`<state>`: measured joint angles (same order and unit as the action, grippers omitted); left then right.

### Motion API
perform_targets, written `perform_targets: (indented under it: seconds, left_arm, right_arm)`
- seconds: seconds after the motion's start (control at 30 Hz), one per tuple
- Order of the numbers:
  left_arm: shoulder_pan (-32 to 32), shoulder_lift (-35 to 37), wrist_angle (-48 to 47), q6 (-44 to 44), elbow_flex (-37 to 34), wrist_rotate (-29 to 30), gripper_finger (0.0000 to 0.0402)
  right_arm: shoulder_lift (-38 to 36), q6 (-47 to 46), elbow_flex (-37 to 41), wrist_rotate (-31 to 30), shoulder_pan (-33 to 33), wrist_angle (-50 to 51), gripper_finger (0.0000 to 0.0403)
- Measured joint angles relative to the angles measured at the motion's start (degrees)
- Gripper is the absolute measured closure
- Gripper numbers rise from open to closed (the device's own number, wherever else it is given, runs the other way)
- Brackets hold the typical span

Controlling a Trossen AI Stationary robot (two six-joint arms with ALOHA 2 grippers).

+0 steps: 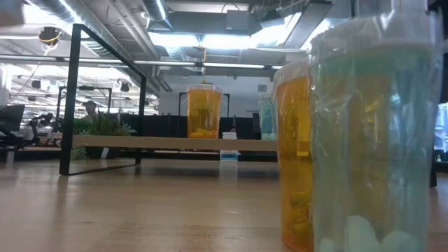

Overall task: Pick and place medicine bottles onto shelf by color
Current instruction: Put the middle white pill bottle on the shelf

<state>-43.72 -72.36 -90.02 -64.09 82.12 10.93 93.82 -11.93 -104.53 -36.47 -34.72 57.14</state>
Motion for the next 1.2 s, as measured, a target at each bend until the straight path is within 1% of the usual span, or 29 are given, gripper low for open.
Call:
perform_targets:
  seconds: [0.1, 0.23, 0.3, 0.43, 0.6, 0.73, 0.93, 1.0, 1.07, 1.2]
  left_arm:
    - [0.0, 0.0, 0.0, 1.0, 3.0, 2.5, 0.0241]
    - [0.9, -0.4, -0.1, 5.2, 6.3, 5.3, 0.0241]
    - [2.0, -1.3, 0.1, 8.0, 8.0, 6.6, 0.0241]
    - [4.6, -4.5, 0.9, 15.6, 12.3, 8.6, 0.0241]
    - [8.3, -10.6, 3.1, 26.4, 17.2, 9.5, 0.0241]
    - [10.9, -15.7, 5.9, 33.6, 19.7, 9.5, 0.0241]
    - [15.7, -22.4, 6.6, 40.8, 20.0, 7.5, 0.0241]
    - [17.1, -23.7, 6.8, 42.7, 20.0, 7.0, 0.0241]
    - [18.6, -24.7, 7.9, 45.1, 20.0, 5.1, 0.0241]
    - [21.6, -25.0, 11.0, 49.0, 20.0, 2.3, 0.0241]
  right_arm:
    - [0.0, -0.1, 0.0, -0.8, 0.0, 0.0, 0.0221]
    - [0.0, -1.4, 0.0, -5.4, 0.0, 0.1, 0.0221]
    - [0.0, -1.2, 0.0, -6.0, 0.0, 0.1, 0.0221]
    - [0.0, -1.5, 0.0, -6.9, 0.1, 0.2, 0.0221]
    - [0.0, -2.9, 0.0, -8.1, 0.1, 0.2, 0.0221]
    - [0.0, -3.0, 0.0, -8.5, 0.1, 0.2, 0.0221]
    - [0.0, -3.0, 0.0, -8.5, 0.1, 0.2, 0.0221]
    - [0.0, -3.0, 0.0, -8.5, 0.1, 0.2, 0.0221]
    - [0.0, -3.0, 0.0, -8.5, 0.1, 0.2, 0.0221]
    - [0.0, -3.1, 0.0, -8.5, 0.1, 0.2, 0.0221]
